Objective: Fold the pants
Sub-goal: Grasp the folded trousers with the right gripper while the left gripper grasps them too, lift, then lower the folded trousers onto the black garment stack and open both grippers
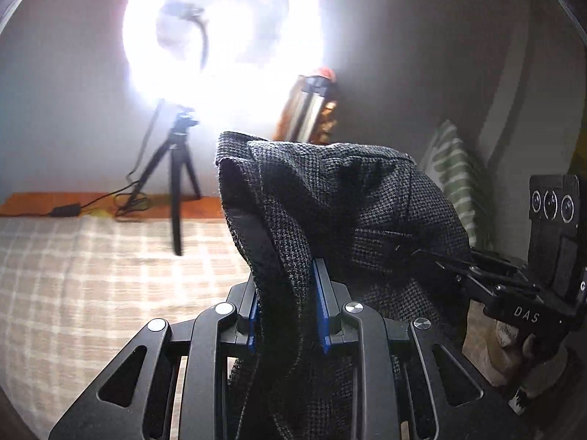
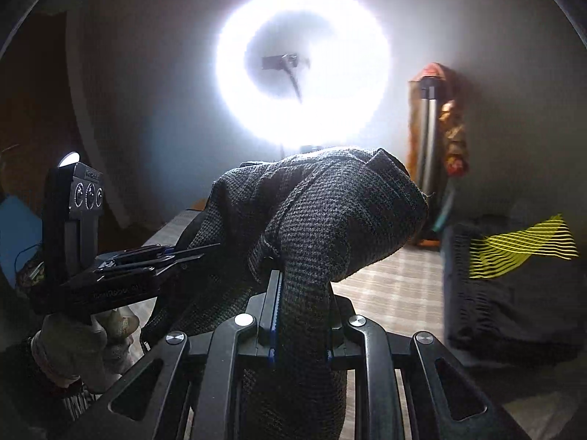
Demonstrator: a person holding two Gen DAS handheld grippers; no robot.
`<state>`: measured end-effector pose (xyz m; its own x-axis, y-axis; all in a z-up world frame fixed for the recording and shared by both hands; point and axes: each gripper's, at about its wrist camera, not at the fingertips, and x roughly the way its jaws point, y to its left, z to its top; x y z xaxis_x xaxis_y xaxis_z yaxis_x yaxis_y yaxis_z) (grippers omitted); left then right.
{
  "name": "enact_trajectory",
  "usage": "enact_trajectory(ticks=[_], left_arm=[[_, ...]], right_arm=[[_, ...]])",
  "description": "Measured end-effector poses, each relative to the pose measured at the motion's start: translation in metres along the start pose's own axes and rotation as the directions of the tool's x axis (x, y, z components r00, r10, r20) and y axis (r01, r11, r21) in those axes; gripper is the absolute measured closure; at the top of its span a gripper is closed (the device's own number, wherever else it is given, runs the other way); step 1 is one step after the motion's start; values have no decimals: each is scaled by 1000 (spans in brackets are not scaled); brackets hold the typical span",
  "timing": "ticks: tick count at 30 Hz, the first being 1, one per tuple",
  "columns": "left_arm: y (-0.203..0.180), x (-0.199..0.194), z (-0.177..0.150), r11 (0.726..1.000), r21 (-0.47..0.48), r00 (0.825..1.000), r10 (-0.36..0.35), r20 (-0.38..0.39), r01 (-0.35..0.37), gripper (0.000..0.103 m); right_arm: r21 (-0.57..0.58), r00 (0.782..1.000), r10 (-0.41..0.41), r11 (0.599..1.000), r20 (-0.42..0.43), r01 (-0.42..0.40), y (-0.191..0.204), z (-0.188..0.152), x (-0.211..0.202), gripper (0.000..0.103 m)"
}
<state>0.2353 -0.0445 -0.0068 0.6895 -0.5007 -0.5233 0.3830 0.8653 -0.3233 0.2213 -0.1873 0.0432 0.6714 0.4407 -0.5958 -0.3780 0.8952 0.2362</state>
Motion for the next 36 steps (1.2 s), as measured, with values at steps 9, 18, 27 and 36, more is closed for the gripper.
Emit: enact_trajectory(ticks=[9,18,27,36], left_arm=[[-59,38,18,996,62,998,-60,6,60,81],[-109,98,36,990,63,992,-124,-10,125,81],[-137,158,59,991,48,992,-124,-10,124,81],[-146,219,71,996,28,996,-82,-47,84,81]], right_arm=[[23,996,-83,996,36,83,-49,5,-37,86],[36,979,-197,980,47,195,-111,18,-62,86],[-21,953,-302,953,27,303,-166,37,-57,86],[-81,919,-393,917,-22,390,-218,64,-16,86]])
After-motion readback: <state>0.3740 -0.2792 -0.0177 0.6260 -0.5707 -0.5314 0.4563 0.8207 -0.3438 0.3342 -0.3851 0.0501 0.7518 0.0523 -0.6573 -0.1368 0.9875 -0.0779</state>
